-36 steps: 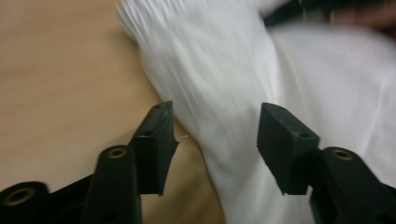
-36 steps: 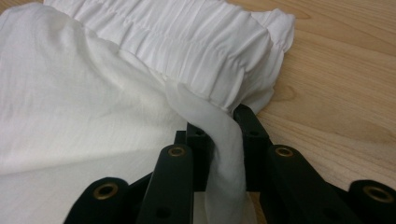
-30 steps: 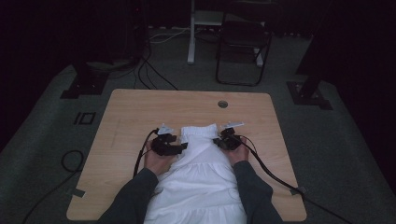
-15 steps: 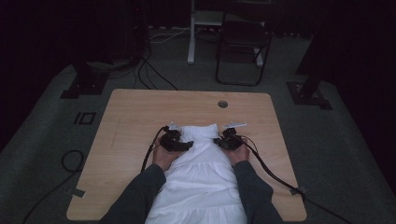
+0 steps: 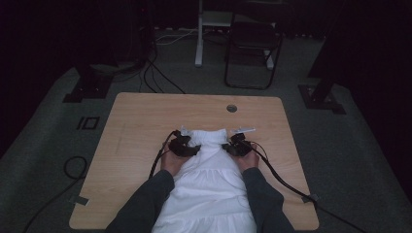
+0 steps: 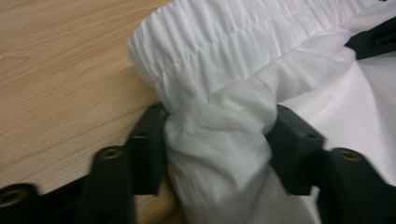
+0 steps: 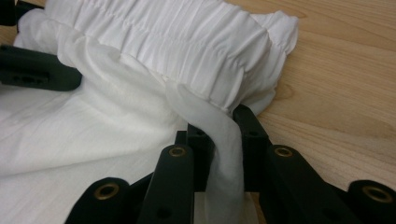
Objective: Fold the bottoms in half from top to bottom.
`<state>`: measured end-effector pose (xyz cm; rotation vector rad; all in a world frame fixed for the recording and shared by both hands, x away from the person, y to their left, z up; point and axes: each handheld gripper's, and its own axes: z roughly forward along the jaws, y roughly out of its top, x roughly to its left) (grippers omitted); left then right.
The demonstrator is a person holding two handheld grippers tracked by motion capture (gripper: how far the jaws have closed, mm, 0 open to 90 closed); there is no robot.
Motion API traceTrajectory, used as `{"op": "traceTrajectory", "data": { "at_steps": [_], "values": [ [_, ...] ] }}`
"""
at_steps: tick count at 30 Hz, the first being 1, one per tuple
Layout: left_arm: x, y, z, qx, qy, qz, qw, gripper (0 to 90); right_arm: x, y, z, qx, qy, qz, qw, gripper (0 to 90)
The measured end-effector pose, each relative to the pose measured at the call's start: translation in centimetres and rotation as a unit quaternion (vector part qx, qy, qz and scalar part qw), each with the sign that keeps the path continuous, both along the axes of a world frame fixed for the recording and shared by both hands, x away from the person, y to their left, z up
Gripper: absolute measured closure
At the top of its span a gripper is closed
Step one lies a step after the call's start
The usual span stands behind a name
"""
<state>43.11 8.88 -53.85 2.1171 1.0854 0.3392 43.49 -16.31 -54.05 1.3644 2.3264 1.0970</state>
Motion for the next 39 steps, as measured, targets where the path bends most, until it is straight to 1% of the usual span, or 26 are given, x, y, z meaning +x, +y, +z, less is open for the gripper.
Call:
{"op": "traceTrajectory", "data": {
  "at_steps": [2, 3, 4, 7, 9, 12, 14, 15, 17, 19, 20, 21, 22, 24, 26, 28, 29, 31, 33, 34, 35, 37, 39],
  "values": [
    [0.0, 0.0, 0.0, -0.002, 0.002, -0.002, 1.0000, 57.1, 0.0, 0.0, 0.0, -0.001, 0.000, -0.001, 1.0000, 79.0],
    [0.0, -0.1, 0.1, -0.004, 0.007, -0.006, 0.9999, 57.1, 0.0, 0.0, 0.0, -0.002, -0.001, 0.000, 1.0000, 79.1],
    [0.1, -0.2, 0.1, -0.005, 0.009, -0.008, 0.9999, 63.1, 0.0, 0.1, 0.0, -0.004, -0.002, -0.001, 1.0000, 79.5],
    [0.2, -0.3, 0.2, -0.004, 0.018, -0.015, 0.9997, 71.3, 0.0, 0.2, 0.0, -0.004, -0.001, -0.004, 1.0000, 80.7],
    [0.4, -0.3, 0.2, -0.010, 0.022, -0.015, 0.9996, 74.6, 0.0, 0.2, 0.0, -0.005, -0.001, -0.005, 1.0000, 81.8],
    [0.7, -0.1, 0.2, -0.017, 0.028, -0.022, 0.9992, 77.2, 0.1, 0.4, 0.1, -0.008, 0.000, -0.007, 0.9999, 82.7],
    [0.8, 0.0, 0.2, -0.019, 0.030, -0.022, 0.9991, 77.5, 0.2, 0.4, 0.1, -0.006, 0.004, -0.009, 0.9999, 83.0],
    [1.3, 0.2, 0.4, -0.022, 0.029, -0.025, 0.9990, 77.5, 0.3, 0.3, 0.1, -0.001, 0.006, -0.008, 1.0000, 83.2],
    [2.0, 0.5, 1.1, -0.020, 0.019, -0.024, 0.9993, 78.1, 1.1, 0.1, 0.7, 0.006, 0.008, -0.006, 0.9999, 83.7],
    [2.7, 0.7, 2.4, -0.018, -0.004, -0.022, 0.9996, 78.1, 1.7, 0.1, 1.8, 0.014, 0.001, -0.006, 0.9999, 83.9],
    [2.7, 0.7, 2.4, -0.018, -0.004, -0.022, 0.9996, 78.1, 1.7, 0.1, 1.8, 0.014, 0.001, -0.006, 0.9999, 83.9],
    [3.2, 0.8, 4.3, -0.013, -0.030, -0.025, 0.9991, 78.1, 1.9, 0.2, 2.5, 0.016, -0.006, -0.004, 0.9998, 83.9],
    [3.4, 0.8, 5.0, -0.009, -0.040, -0.026, 0.9988, 78.2, 2.4, 0.3, 4.2, 0.018, -0.025, -0.005, 0.9995, 84.0],
    [3.9, 0.9, 7.1, -0.011, -0.067, -0.031, 0.9972, 78.3, 2.8, 0.3, 5.8, 0.023, -0.042, -0.005, 0.9988, 84.0],
    [4.3, 0.9, 9.3, -0.005, -0.091, -0.034, 0.9952, 78.3, 3.2, 0.1, 7.8, 0.029, -0.063, -0.006, 0.9976, 84.0],
    [4.7, 0.8, 11.4, -0.001, -0.116, -0.037, 0.9925, 78.2, 3.5, 0.0, 9.8, 0.036, -0.082, -0.007, 0.9959, 84.0],
    [4.9, 0.8, 12.4, 0.003, -0.130, -0.039, 0.9908, 78.2, 3.6, -0.1, 10.8, 0.040, -0.093, -0.008, 0.9948, 84.0],
    [5.1, 0.7, 14.3, -0.002, -0.151, -0.035, 0.9879, 78.2, 3.7, -0.3, 12.7, 0.050, -0.117, -0.015, 0.9918, 84.0],
    [5.0, 0.5, 15.6, -0.007, -0.166, -0.032, 0.9856, 78.3, 3.9, -0.5, 14.3, 0.058, -0.129, -0.019, 0.9897, 84.0],
    [5.0, 0.5, 16.0, -0.011, -0.168, -0.032, 0.9853, 78.3, 4.0, -0.5, 14.8, 0.058, -0.132, -0.019, 0.9894, 84.0],
    [4.9, 0.5, 16.3, -0.010, -0.169, -0.032, 0.9850, 78.3, 4.0, -0.6, 15.3, 0.056, -0.134, -0.019, 0.9892, 84.0],
    [4.4, 0.5, 16.5, -0.012, -0.170, -0.035, 0.9848, 78.3, 3.8, -0.7, 15.7, 0.054, -0.134, -0.012, 0.9895, 84.0],
    [3.6, 0.6, 16.3, -0.009, -0.170, -0.045, 0.9844, 78.3, 3.1, -0.9, 15.6, 0.050, -0.133, -0.002, 0.9899, 83.9]
  ]
}}
